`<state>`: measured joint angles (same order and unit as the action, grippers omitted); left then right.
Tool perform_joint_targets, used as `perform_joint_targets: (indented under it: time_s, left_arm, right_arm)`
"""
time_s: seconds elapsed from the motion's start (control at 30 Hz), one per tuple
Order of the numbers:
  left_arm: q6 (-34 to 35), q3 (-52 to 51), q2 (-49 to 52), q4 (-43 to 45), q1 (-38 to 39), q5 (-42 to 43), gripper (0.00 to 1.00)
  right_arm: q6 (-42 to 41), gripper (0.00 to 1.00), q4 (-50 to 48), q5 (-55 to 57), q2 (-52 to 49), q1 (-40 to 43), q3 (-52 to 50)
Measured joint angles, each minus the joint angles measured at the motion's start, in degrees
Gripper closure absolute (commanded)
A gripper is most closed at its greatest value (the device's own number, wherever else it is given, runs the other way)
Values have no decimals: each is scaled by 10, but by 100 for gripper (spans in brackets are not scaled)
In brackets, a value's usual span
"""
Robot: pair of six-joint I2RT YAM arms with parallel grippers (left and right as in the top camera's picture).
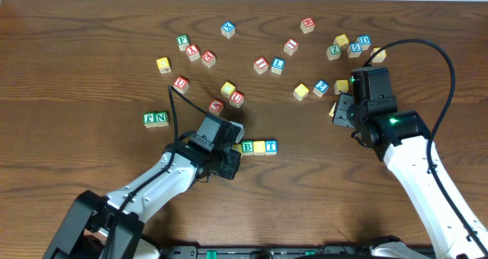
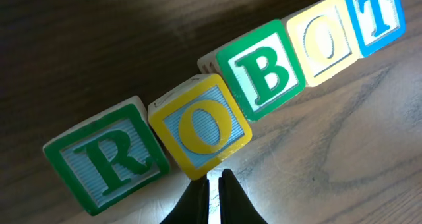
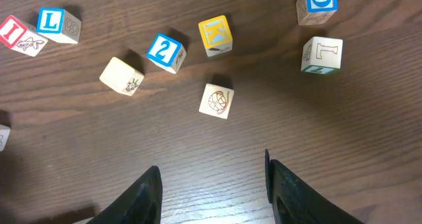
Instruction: Spell out ROBOT
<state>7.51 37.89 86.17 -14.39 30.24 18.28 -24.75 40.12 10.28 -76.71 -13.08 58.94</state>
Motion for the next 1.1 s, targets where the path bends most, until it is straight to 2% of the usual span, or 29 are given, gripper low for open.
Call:
perform_joint_targets:
  time_s: [1.1]
  left_arm:
    - [0, 0, 0, 15, 0, -4, 92]
  right_arm:
    - [0, 55, -1, -4, 0, 0, 0]
